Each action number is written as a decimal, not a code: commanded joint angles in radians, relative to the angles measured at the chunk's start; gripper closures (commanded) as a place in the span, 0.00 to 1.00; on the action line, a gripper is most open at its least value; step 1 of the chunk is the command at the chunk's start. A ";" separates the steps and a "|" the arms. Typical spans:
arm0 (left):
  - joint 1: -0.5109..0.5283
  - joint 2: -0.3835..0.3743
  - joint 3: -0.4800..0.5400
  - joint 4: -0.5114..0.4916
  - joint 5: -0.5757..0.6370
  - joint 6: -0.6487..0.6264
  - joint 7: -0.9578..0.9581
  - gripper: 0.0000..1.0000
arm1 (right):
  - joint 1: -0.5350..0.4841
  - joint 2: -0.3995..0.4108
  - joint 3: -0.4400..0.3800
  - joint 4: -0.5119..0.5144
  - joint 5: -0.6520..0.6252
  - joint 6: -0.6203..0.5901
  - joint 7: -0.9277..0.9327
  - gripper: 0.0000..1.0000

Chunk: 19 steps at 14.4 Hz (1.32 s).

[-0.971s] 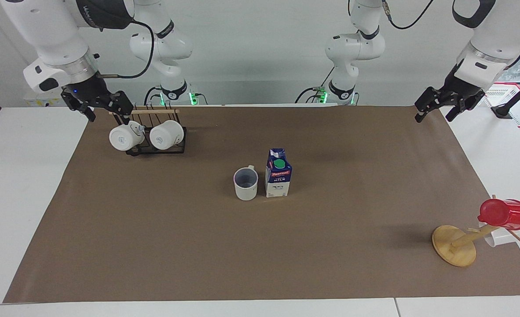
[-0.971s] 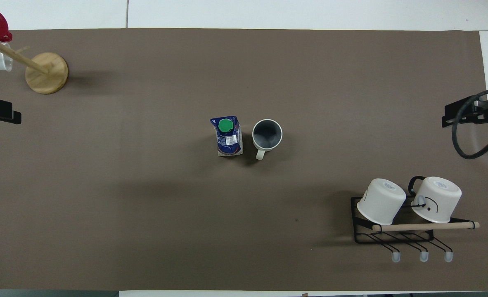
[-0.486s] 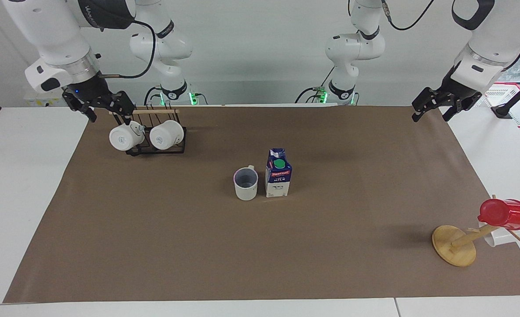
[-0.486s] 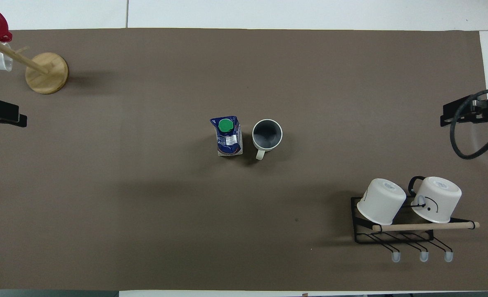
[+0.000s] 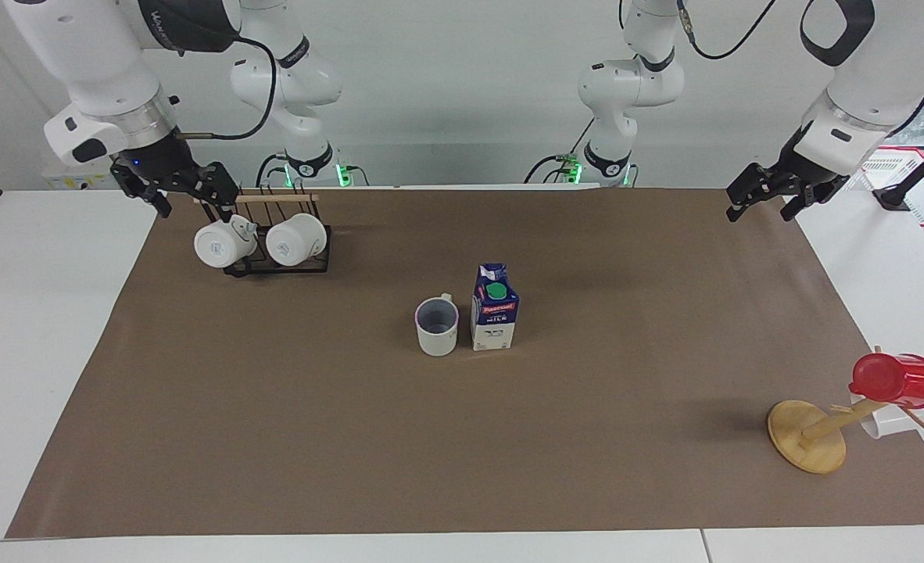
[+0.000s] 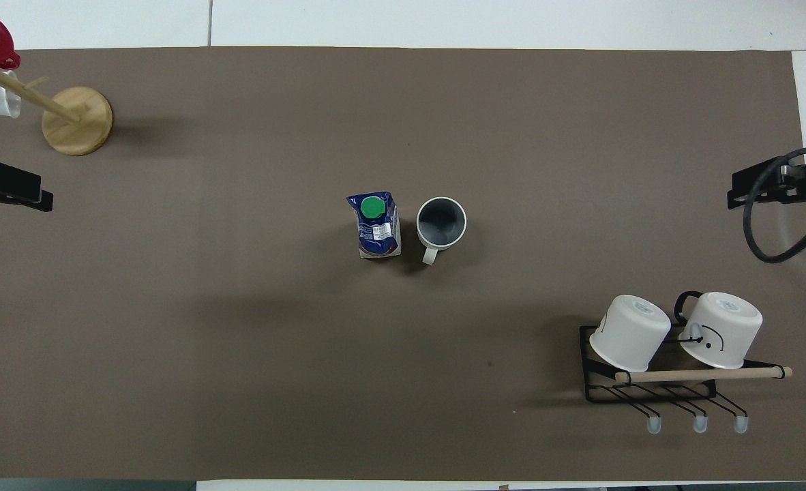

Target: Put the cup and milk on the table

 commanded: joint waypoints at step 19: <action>-0.001 0.004 -0.006 0.004 0.019 0.023 0.010 0.00 | -0.011 -0.025 0.002 -0.033 0.010 0.026 -0.019 0.00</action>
